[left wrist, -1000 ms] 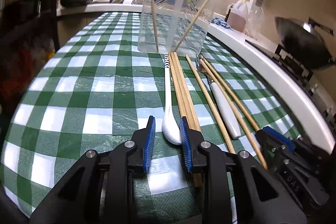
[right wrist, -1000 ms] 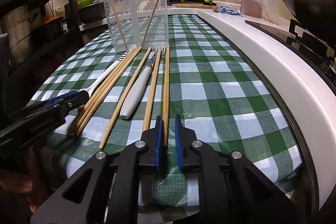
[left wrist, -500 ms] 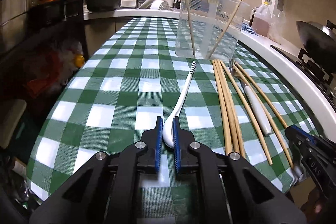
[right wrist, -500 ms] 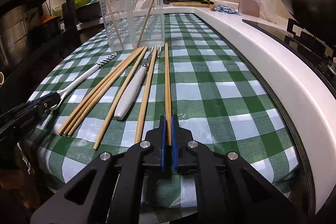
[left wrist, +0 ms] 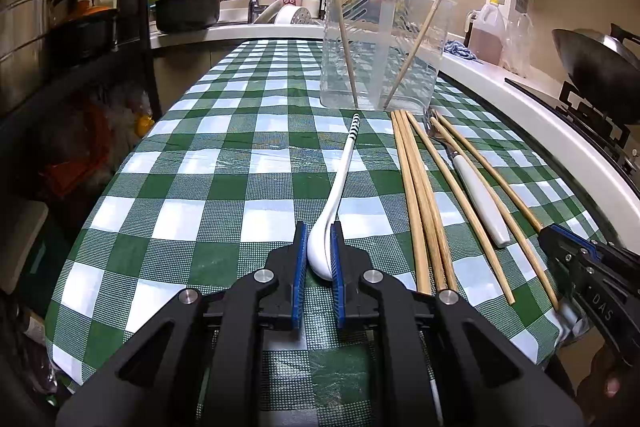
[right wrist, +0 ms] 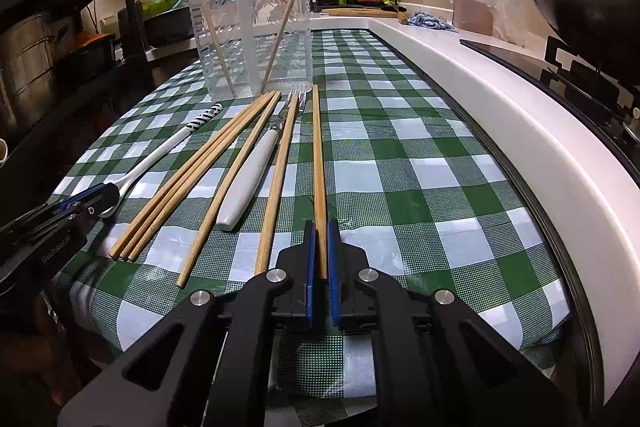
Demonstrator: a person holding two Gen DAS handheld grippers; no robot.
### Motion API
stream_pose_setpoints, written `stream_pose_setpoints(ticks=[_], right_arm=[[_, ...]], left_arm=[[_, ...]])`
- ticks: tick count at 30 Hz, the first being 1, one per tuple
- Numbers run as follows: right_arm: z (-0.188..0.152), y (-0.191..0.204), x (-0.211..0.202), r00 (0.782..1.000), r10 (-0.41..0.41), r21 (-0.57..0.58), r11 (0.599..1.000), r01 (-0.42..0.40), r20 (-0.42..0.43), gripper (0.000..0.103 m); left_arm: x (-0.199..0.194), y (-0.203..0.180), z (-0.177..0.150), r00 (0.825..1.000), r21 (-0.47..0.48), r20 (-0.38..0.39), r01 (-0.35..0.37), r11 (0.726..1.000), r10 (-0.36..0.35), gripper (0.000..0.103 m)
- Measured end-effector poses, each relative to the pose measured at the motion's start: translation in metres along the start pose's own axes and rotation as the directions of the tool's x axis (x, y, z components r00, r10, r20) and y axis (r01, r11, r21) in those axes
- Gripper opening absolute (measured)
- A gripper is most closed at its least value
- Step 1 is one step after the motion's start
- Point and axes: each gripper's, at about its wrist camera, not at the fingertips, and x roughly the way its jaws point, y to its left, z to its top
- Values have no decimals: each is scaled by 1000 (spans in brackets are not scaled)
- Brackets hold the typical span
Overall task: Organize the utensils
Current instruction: 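Grasp the white spoon with the left tool while the right tool grasps a chopstick, then lift the spoon and chopstick and carry both over the clear container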
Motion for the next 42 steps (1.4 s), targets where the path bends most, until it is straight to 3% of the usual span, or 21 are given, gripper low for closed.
stream_pose_setpoints(ticks=[10, 22, 42], right_arm=[[4, -2, 0, 1000, -4, -3, 1000, 4, -9, 6], [31, 1, -47, 994, -13, -27, 1000, 16, 105, 5], [74, -3, -108, 965, 17, -31, 999, -9, 261, 5]], left_arm=[[0, 0, 1, 1000, 4, -7, 2, 1000, -2, 11], [-39, -2, 17, 996, 44, 87, -11, 999, 7, 11], [-84, 16, 52, 982, 16, 191, -15, 1000, 12, 11]])
